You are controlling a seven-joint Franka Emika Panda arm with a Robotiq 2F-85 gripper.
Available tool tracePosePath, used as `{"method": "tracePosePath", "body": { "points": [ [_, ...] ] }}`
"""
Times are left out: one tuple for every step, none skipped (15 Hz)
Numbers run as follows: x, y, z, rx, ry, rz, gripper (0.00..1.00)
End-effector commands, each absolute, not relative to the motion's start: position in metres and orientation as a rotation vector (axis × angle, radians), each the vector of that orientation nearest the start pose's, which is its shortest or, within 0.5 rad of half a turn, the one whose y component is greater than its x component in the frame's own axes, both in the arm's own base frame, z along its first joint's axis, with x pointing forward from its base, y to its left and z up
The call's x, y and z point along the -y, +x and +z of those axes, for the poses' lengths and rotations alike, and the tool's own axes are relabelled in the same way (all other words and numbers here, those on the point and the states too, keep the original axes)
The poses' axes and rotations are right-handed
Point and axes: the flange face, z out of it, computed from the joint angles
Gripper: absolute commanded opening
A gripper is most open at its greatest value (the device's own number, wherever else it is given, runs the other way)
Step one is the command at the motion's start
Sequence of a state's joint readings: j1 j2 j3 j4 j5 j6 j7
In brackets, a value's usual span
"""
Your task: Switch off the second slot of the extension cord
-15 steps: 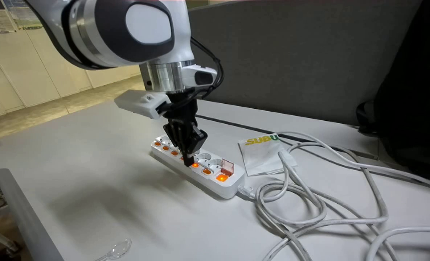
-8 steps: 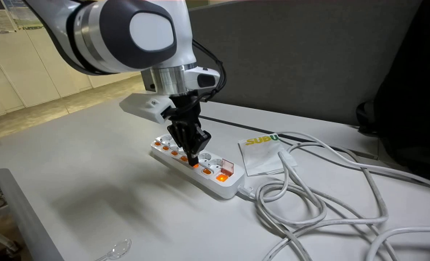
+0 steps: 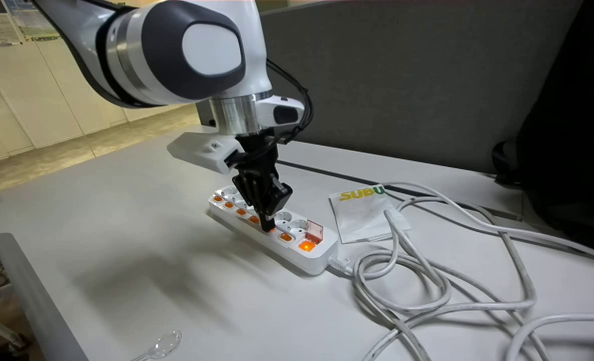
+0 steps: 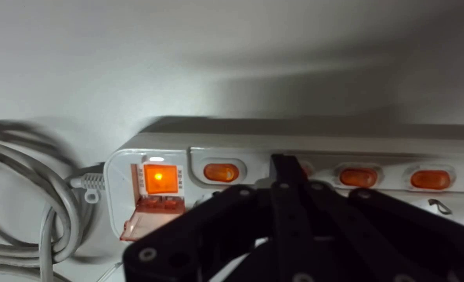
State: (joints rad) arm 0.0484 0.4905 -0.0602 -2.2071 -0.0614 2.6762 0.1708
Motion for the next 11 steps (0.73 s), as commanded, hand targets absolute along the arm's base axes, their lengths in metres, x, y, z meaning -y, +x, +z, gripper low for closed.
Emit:
{"method": "tracePosePath", "body": {
  "points": [
    [0.003, 0.552, 0.144, -0.209, -3.208, 0.053, 0.0],
    [0.004, 0.551, 0.14, -0.211, -3.213, 0.065, 0.0],
    [0.004, 0.551, 0.138, -0.214, -3.217, 0.073, 0.0],
    [0.004, 0.551, 0.134, -0.22, -3.219, 0.084, 0.0],
    [0.005, 0.551, 0.13, -0.232, -3.222, 0.094, 0.0],
    [0.005, 0.552, 0.128, -0.241, -3.224, 0.1, 0.0],
    [0.006, 0.551, 0.125, -0.255, -3.224, 0.113, 0.0],
    [0.006, 0.551, 0.124, -0.265, -3.224, 0.121, 0.0],
    [0.006, 0.551, 0.124, -0.273, -3.213, 0.128, 0.0],
    [0.006, 0.55, 0.126, -0.277, -3.206, 0.137, 0.0],
    [0.006, 0.55, 0.127, -0.283, -3.197, 0.15, 0.0]
  ]
}}
